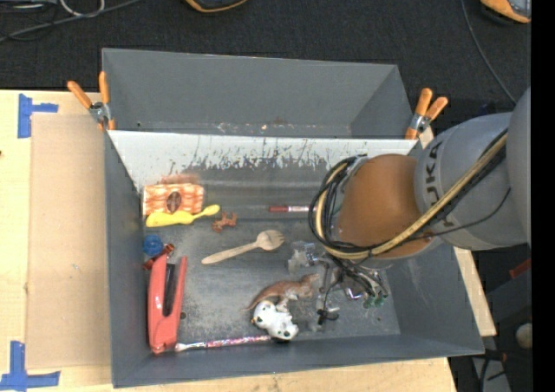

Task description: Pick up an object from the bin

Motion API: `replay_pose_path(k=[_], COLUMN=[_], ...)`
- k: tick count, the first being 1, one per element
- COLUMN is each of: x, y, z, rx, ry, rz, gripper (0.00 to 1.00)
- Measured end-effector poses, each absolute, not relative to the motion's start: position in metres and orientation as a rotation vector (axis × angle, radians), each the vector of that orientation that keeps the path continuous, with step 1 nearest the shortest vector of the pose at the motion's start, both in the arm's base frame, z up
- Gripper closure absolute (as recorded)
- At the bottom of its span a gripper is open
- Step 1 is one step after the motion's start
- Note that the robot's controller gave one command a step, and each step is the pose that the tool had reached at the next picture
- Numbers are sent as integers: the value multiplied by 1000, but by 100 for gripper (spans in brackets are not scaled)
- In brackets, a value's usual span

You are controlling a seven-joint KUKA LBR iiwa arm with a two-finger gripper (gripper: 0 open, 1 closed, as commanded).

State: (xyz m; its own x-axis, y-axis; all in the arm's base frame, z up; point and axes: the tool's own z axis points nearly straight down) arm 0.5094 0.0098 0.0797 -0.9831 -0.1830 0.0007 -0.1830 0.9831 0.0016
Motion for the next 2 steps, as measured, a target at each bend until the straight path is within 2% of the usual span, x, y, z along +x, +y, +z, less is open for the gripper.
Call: replay_pose_path(k=[1,2], x=[494,483], y=[24,51], z=[68,69], rx=[305,-397], ry=[-3137,-3112], rz=[2,-1], gripper=[0,100])
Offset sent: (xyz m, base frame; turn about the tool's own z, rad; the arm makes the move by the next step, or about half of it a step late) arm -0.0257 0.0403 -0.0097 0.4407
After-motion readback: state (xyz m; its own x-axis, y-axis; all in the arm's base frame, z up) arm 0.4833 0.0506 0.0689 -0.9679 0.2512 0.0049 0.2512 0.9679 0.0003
